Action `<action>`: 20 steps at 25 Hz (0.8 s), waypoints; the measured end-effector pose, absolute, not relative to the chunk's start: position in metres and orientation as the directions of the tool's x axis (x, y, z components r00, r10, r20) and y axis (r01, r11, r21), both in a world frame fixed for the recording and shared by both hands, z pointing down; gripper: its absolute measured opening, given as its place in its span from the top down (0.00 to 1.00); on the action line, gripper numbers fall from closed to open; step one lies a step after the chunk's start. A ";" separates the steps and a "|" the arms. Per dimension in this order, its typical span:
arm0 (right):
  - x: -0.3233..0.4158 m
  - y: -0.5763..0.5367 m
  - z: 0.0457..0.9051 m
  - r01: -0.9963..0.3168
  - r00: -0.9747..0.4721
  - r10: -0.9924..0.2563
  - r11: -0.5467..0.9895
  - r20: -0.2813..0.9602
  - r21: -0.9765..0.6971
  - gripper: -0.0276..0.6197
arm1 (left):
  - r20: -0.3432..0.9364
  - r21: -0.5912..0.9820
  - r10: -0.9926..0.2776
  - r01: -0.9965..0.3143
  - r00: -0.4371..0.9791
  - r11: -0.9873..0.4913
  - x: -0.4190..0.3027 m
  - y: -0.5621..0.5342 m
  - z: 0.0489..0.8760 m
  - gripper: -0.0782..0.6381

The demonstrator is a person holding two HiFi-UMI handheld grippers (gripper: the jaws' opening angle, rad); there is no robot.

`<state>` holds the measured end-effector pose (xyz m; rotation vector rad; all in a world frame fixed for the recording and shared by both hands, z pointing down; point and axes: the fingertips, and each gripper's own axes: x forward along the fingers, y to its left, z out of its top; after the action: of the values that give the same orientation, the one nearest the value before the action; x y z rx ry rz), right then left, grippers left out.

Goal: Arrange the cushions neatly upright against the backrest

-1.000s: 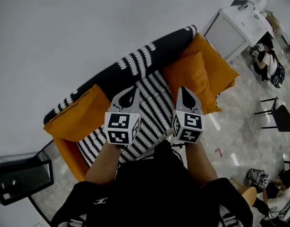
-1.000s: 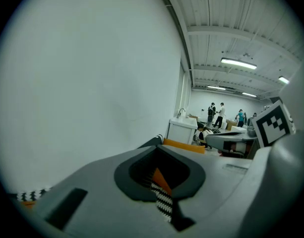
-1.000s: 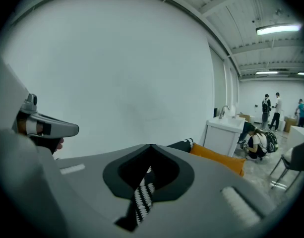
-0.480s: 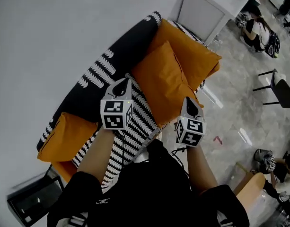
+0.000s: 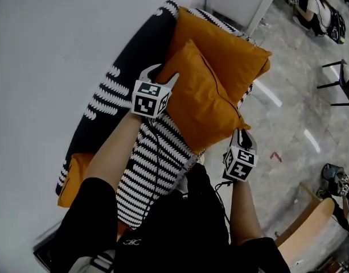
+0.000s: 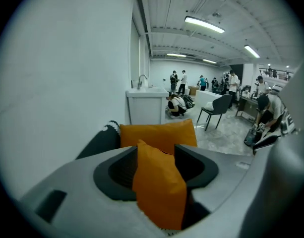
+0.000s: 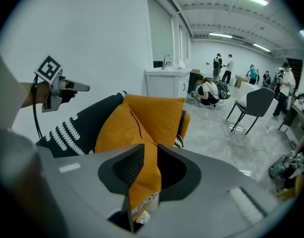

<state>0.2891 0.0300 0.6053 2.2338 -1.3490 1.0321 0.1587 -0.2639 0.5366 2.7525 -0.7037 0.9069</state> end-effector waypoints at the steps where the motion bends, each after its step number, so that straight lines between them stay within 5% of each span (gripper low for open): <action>1: 0.293 0.030 0.615 -0.865 0.281 -0.614 -0.496 0.738 -0.084 0.80 | 0.618 0.019 -0.345 -0.453 0.706 -0.891 0.170 -0.270 0.551 0.53; 8: 0.308 0.031 0.685 -0.879 0.172 -0.528 -0.463 0.831 -0.112 0.45 | 0.776 -0.051 -0.216 -0.282 0.593 -0.958 0.219 -0.313 0.647 0.42; 15: 0.310 0.027 0.743 -0.892 0.114 -0.462 -0.437 0.879 -0.114 0.41 | 0.823 -0.004 -0.190 -0.330 0.535 -0.944 0.237 -0.355 0.716 0.37; 20: 0.311 0.022 0.778 -0.854 0.091 -0.477 -0.489 0.874 -0.178 0.48 | 0.859 0.002 -0.154 -0.304 0.488 -0.953 0.248 -0.361 0.748 0.32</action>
<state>0.3113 0.0219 0.7778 1.9989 -1.3088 1.3646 0.2477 -0.3606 0.7482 2.5740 -0.3988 1.4634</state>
